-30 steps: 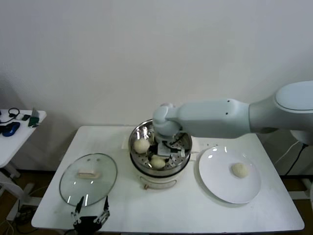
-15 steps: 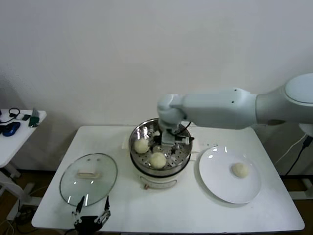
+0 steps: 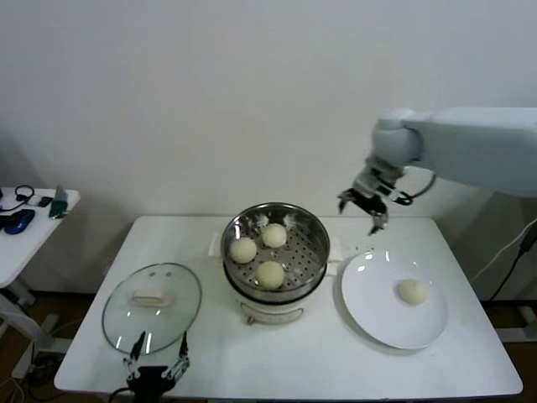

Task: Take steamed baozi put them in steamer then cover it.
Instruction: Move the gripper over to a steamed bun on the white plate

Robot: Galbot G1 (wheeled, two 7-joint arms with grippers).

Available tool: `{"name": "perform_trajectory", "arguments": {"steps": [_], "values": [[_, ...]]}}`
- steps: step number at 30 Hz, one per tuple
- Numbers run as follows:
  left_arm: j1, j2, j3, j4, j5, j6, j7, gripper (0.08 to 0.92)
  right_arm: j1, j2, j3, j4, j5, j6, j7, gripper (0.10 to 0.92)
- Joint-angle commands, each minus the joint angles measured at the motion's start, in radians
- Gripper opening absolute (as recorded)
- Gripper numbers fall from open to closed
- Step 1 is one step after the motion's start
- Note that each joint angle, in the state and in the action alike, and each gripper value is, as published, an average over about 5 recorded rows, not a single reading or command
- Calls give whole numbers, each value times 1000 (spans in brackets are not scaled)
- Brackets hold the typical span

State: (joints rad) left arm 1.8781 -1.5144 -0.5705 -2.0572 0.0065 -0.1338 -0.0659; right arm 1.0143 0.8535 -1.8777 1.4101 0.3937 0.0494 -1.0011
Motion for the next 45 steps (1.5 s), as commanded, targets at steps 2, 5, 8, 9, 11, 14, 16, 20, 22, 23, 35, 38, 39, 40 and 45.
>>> {"name": "perform_trajectory", "arguments": {"steps": [2,5,8,9,11,14,16,20,22,23,35,38,39,40,45], "values": [[-2,-4,0,7,1,-5,3,823,-238,-323,49,-33,-28,-279,43,823],[-3,-6,-4,9,1,-7,3,823,-359,-326,141,-87,-75,-276,40,823],[-2,-11,-6,9,1,-8,3,823,-470,-314,238,-143,-118,-267,38,823],[-2,-13,-7,10,1,-9,3,823,-501,-308,267,-162,-134,-262,38,823],[0,-18,-7,10,4,-10,3,823,-557,-292,321,-201,-164,-253,38,823],[3,-24,-6,12,8,-12,3,823,-621,-266,380,-249,-194,-239,39,823],[5,-27,-7,13,9,-14,2,823,-659,-250,408,-274,-203,-232,45,823],[9,-31,-8,18,12,-17,1,823,-726,-213,460,-322,-207,-222,58,823],[11,-33,-8,19,15,-18,1,823,-747,-200,474,-337,-210,-219,58,823],[13,-34,-7,19,16,-19,0,823,-756,-194,479,-343,-212,-217,57,823],[15,-34,-7,16,21,-17,-1,823,-812,-155,538,-375,-230,-211,84,794],[15,-34,-4,15,22,-17,-1,823,-800,-157,536,-362,-231,-211,91,736],[16,-34,-4,14,23,-17,-1,823,-792,-159,533,-354,-231,-211,91,719],[17,-34,-4,13,23,-18,-1,823,-779,-163,526,-345,-230,-211,89,711],[20,-33,-4,6,23,-18,-3,823,-618,-200,436,-242,-200,-215,75,696]]}}
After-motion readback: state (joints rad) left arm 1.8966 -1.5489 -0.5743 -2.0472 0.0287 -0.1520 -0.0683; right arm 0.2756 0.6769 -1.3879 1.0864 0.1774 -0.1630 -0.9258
